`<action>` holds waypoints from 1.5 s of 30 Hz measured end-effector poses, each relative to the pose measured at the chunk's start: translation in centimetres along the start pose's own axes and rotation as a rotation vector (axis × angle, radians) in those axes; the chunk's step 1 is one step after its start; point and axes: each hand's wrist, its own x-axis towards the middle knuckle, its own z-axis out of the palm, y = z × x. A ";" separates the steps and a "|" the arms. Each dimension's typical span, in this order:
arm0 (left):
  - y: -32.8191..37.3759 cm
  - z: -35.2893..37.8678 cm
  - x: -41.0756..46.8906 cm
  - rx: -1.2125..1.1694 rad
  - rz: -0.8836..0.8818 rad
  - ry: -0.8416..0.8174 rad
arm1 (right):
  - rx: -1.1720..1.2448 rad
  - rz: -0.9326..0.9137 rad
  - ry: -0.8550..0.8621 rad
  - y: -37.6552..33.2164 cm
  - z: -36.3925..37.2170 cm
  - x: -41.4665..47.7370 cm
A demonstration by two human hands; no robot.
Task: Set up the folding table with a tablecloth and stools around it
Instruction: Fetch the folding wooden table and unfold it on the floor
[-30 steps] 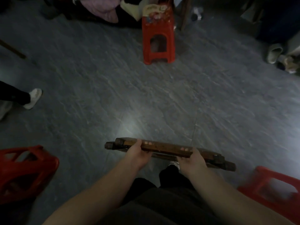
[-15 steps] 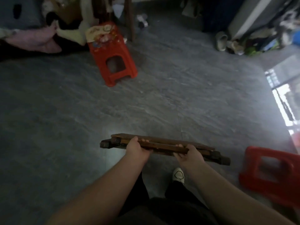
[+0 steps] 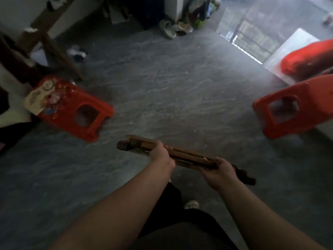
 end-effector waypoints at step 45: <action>-1.1 -27.3 12.3 1.350 0.017 -0.751 | -0.555 -0.524 0.308 51.3 -11.7 5.8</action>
